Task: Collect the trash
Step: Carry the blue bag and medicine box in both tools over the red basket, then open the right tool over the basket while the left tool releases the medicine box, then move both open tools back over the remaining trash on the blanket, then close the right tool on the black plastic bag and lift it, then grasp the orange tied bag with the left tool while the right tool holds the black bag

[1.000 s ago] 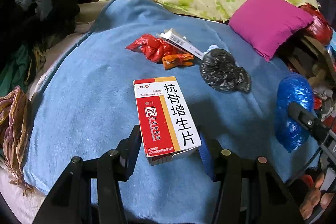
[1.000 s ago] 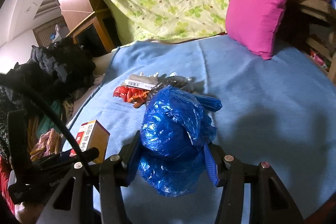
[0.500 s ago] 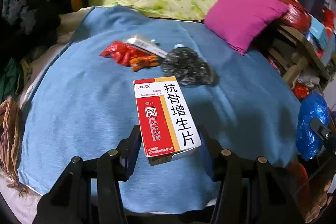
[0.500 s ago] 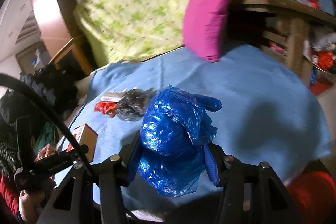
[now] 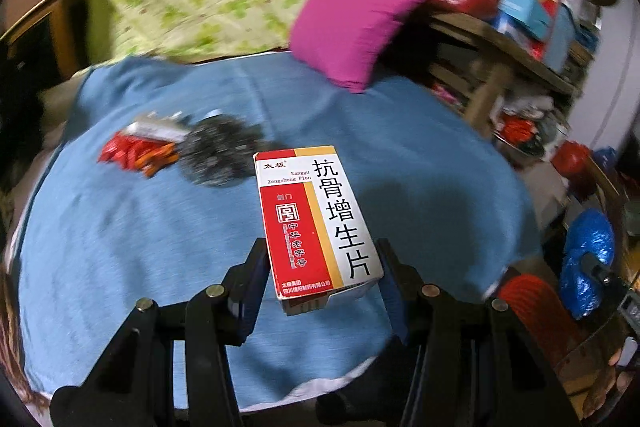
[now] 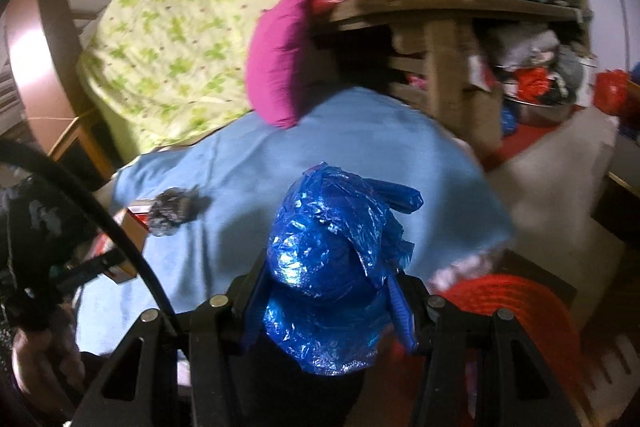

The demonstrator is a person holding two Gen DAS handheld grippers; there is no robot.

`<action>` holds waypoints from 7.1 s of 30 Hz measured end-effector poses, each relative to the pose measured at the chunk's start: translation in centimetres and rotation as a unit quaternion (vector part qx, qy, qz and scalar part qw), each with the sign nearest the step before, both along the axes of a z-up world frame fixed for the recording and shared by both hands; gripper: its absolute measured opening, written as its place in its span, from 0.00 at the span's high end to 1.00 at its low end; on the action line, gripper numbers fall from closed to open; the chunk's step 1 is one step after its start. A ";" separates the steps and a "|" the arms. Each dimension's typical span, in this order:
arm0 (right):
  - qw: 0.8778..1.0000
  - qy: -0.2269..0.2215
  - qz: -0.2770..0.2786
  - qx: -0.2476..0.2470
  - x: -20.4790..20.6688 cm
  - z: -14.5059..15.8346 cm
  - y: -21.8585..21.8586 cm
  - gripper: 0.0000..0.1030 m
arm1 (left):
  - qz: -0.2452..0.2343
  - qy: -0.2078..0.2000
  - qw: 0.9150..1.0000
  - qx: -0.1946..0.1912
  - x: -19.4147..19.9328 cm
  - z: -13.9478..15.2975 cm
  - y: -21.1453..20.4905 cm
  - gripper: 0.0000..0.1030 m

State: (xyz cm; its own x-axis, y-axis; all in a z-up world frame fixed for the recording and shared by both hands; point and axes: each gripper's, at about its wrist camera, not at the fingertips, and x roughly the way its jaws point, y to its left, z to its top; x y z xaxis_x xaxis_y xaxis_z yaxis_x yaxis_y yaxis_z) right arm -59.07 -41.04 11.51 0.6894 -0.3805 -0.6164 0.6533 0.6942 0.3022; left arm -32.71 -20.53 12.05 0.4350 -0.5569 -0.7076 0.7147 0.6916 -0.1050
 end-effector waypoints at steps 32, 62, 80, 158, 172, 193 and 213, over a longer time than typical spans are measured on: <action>0.982 0.089 -0.127 0.104 -12.7 -10.8 -5.2 0.43 | -0.259 0.000 0.965 0.045 -16.9 -1.6 -13.4 0.48; 0.973 0.049 -0.207 0.088 -17.5 -8.9 -6.3 0.27 | -0.350 0.074 0.931 0.078 -22.1 -5.1 -18.8 0.30; 0.983 0.041 -0.168 0.067 -13.1 -6.8 -5.8 0.27 | -0.222 0.102 0.970 0.006 -10.8 -2.7 -12.2 0.30; 0.928 0.162 0.323 -0.088 46.9 -7.3 9.6 0.58 | 0.206 0.074 0.976 -0.020 15.3 -10.3 11.5 0.29; 0.957 0.038 0.285 0.049 37.5 -7.0 8.7 0.59 | 0.215 0.059 0.975 0.003 15.0 -10.8 11.3 0.29; 0.957 -0.068 0.263 0.102 35.8 -5.5 5.6 0.59 | 0.199 0.097 0.975 -0.008 25.6 -9.4 4.6 0.29; 0.952 -0.076 0.272 0.115 36.3 -5.6 5.3 0.59 | 0.242 0.062 0.968 0.025 28.8 -10.6 2.0 0.33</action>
